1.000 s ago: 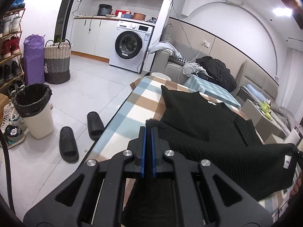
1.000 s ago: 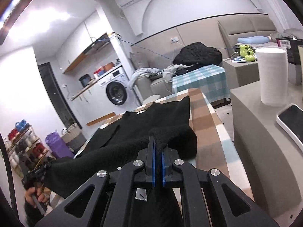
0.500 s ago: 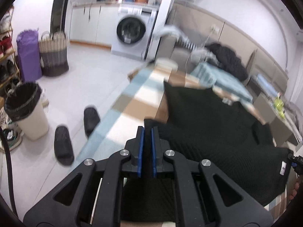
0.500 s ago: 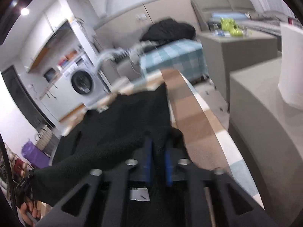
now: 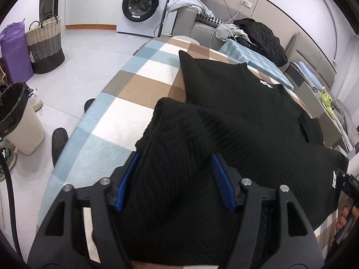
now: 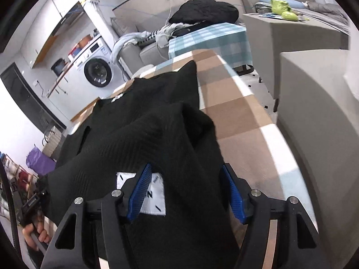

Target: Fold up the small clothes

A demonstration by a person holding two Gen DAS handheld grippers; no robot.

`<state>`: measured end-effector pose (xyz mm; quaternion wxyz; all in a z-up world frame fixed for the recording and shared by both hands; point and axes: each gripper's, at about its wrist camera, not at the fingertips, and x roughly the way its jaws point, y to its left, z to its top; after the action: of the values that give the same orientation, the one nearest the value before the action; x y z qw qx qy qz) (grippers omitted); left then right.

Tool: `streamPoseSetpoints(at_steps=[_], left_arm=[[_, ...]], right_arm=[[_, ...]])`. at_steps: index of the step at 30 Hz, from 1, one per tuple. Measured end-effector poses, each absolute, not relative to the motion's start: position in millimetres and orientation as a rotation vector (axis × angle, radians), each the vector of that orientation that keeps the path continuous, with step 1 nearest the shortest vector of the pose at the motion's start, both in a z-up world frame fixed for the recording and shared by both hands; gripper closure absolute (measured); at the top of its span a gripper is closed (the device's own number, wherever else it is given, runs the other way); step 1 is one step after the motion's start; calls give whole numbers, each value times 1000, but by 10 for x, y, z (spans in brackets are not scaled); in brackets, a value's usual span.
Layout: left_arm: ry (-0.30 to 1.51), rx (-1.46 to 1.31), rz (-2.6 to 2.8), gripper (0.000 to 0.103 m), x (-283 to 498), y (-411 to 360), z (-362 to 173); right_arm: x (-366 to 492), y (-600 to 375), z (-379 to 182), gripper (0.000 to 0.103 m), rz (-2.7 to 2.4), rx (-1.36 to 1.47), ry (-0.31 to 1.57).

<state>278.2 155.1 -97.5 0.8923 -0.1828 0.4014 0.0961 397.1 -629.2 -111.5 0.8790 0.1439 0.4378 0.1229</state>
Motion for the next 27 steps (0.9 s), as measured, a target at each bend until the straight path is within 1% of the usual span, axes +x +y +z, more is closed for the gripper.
streamPoseSetpoints(at_steps=[1, 2, 3, 4, 5, 6, 7, 10, 18, 27], left_arm=[[832, -373, 198, 50, 2815, 1539, -989], [829, -361, 198, 62, 2843, 1524, -998], [828, -353, 190, 72, 2852, 1510, -1000], [828, -353, 177, 75, 2863, 1501, -999], [823, -362, 170, 79, 2869, 1496, -1006], [820, -364, 168, 80, 2852, 1489, -1002], [818, -355, 168, 81, 2837, 1477, -996], [816, -320, 165, 82, 2794, 1426, -984], [828, -281, 162, 83, 2507, 1360, -937], [806, -275, 180, 83, 1709, 1329, -915]], right_arm=[[3982, -6268, -1108, 40, 255, 285, 914], [4012, -6232, -1112, 43, 252, 268, 915], [4016, -6207, -1112, 54, 258, 260, 915], [4028, -6175, -1118, 60, 261, 248, 916], [4027, -6152, -1122, 63, 261, 230, 920], [4015, -6133, -1128, 69, 266, 213, 924], [3999, -6125, -1137, 73, 269, 201, 932], [3963, -6115, -1143, 76, 276, 188, 947], [3793, -6122, -1141, 76, 286, 180, 971], [3131, -6292, -1131, 77, 300, 232, 985]])
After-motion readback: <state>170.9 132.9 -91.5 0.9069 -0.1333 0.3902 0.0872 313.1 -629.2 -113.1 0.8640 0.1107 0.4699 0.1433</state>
